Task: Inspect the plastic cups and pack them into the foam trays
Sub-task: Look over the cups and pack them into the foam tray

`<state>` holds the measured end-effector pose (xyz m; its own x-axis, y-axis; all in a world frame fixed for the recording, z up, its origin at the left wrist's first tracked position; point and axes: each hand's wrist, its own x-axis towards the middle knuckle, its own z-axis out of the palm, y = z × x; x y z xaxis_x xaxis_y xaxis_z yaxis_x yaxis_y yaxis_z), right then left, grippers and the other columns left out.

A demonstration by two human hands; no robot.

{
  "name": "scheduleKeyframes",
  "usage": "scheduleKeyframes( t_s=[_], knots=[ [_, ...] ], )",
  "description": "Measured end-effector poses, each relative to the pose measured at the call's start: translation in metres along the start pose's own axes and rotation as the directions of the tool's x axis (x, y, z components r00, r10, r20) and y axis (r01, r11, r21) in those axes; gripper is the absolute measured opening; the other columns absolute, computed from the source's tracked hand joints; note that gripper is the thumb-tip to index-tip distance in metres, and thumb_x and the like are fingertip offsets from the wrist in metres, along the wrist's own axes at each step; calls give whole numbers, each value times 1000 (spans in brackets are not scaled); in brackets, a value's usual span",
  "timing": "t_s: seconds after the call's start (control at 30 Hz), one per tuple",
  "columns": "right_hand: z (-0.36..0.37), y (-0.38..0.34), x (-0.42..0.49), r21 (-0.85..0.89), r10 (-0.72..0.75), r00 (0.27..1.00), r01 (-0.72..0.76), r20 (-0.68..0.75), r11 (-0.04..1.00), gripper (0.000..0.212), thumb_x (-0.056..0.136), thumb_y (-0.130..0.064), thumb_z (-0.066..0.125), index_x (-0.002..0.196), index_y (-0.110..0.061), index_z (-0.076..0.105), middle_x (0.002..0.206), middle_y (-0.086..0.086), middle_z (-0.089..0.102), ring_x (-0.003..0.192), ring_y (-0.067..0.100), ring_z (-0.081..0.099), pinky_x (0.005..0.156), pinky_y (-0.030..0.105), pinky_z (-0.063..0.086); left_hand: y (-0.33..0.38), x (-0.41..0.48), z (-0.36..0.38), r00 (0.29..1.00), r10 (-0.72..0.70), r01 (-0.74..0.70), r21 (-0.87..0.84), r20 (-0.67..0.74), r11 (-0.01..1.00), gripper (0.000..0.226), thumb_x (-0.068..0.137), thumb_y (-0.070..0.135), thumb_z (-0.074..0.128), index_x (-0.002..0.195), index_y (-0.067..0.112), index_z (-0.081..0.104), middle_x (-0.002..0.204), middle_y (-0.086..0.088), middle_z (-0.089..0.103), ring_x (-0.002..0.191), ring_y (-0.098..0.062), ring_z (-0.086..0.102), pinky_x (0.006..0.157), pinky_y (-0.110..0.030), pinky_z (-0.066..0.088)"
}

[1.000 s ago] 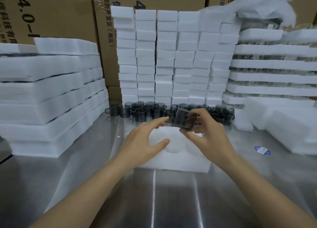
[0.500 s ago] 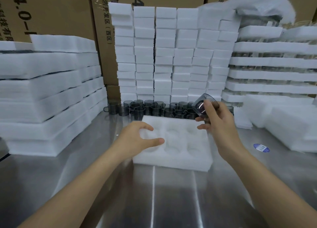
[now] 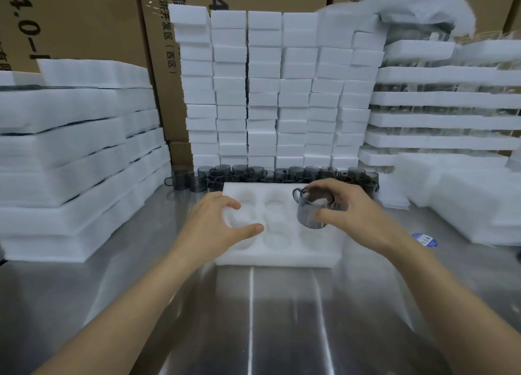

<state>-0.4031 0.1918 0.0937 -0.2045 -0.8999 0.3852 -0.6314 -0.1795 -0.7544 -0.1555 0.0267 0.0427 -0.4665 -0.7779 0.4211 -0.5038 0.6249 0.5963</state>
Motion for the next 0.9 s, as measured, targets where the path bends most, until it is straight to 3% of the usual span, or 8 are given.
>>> scheduleKeyframes(
  t_s=[0.17, 0.4, 0.5, 0.6, 0.7, 0.8, 0.9],
  knots=[
    [-6, 2, -2, -49, 30, 995, -25, 90, 998, 33, 89, -8, 73, 112, -31, 74, 112, -17, 75, 108, 1, 66, 91, 23, 45, -1, -2, 1, 999, -36, 35, 39, 35, 999, 69, 73, 83, 76, 125, 40, 62, 150, 15, 49, 144, -11, 39, 106, -29, 32],
    [1, 12, 2, -206, 102, 988, -77, 116, 976, 34, 84, -22, 78, 114, -37, 72, 120, -20, 69, 117, 1, 61, 100, 29, 46, -6, -1, 3, 994, -81, 78, 43, 76, 996, 75, 74, 87, 70, 131, 39, 62, 150, 15, 53, 129, -1, 35, 103, -30, 34],
    [3, 19, 4, -209, 80, 990, -55, 113, 976, 33, 88, -30, 80, 119, -40, 72, 124, -22, 67, 120, -1, 59, 103, 29, 43, -10, 0, 3, 990, -99, 97, 26, 101, 995, 86, 69, 93, 66, 135, 39, 64, 151, 14, 56, 134, -5, 38, 103, -32, 36],
    [3, 26, 5, -137, 52, 990, -35, 128, 990, 29, 93, -30, 78, 120, -40, 74, 122, -22, 72, 118, -3, 61, 102, 20, 40, -11, 2, 2, 981, -130, 128, 24, 141, 991, 96, 62, 99, 61, 138, 39, 64, 153, 10, 56, 143, -14, 41, 102, -33, 38],
    [3, 32, 4, -98, 61, 980, -43, 190, 994, 34, 94, -28, 78, 125, -41, 72, 125, -26, 70, 120, -9, 58, 97, 10, 34, -13, 4, 1, 971, -159, 156, 31, 180, 987, 86, 72, 92, 67, 140, 40, 63, 156, 6, 54, 146, -20, 43, 102, -33, 38],
    [4, 37, 5, -111, 108, 973, -87, 204, 990, 35, 92, -33, 79, 123, -48, 70, 128, -35, 65, 123, -17, 52, 98, 11, 33, -14, 5, 1, 970, -158, 157, 22, 182, 987, 76, 80, 83, 70, 142, 39, 63, 157, 6, 54, 146, -19, 47, 107, -35, 41],
    [4, 39, 5, -196, 132, 979, -100, 154, 975, 37, 88, -51, 79, 122, -57, 64, 131, -41, 55, 128, -15, 46, 104, 18, 33, -13, 3, 2, 975, -146, 144, 27, 169, 989, 70, 88, 75, 69, 145, 37, 62, 158, 5, 53, 146, -20, 47, 106, -34, 40]
  ],
)
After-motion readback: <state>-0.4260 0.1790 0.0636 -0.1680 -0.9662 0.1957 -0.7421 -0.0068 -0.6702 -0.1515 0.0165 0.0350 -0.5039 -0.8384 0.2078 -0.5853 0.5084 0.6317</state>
